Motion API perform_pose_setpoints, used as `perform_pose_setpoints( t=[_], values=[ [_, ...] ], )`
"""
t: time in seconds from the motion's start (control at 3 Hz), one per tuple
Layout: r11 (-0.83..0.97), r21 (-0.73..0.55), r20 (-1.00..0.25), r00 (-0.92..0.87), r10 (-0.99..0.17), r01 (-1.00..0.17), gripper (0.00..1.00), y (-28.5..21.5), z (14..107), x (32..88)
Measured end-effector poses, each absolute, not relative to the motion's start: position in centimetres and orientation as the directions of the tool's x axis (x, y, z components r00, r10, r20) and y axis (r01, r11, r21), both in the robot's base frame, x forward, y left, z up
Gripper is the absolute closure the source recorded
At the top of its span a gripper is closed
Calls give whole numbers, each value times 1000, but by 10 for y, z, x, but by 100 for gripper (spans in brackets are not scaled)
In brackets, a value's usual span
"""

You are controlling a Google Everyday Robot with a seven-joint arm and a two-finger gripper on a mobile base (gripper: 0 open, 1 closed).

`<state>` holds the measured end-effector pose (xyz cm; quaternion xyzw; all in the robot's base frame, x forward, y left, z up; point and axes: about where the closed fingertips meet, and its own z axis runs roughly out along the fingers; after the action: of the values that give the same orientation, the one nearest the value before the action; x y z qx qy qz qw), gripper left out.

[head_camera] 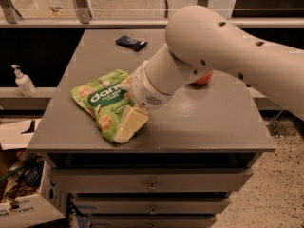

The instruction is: Pick green rice chip bag

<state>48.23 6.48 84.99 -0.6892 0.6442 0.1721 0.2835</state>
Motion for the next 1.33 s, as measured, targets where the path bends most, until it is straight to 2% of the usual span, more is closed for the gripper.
perform_pose_setpoints(
  t=[1.0, 1.33],
  values=[
    [-15, -160, -620, 113, -776, -987, 87, 64, 834, 477],
    [-16, -160, -620, 113, -776, -987, 100, 64, 834, 477]
  ],
)
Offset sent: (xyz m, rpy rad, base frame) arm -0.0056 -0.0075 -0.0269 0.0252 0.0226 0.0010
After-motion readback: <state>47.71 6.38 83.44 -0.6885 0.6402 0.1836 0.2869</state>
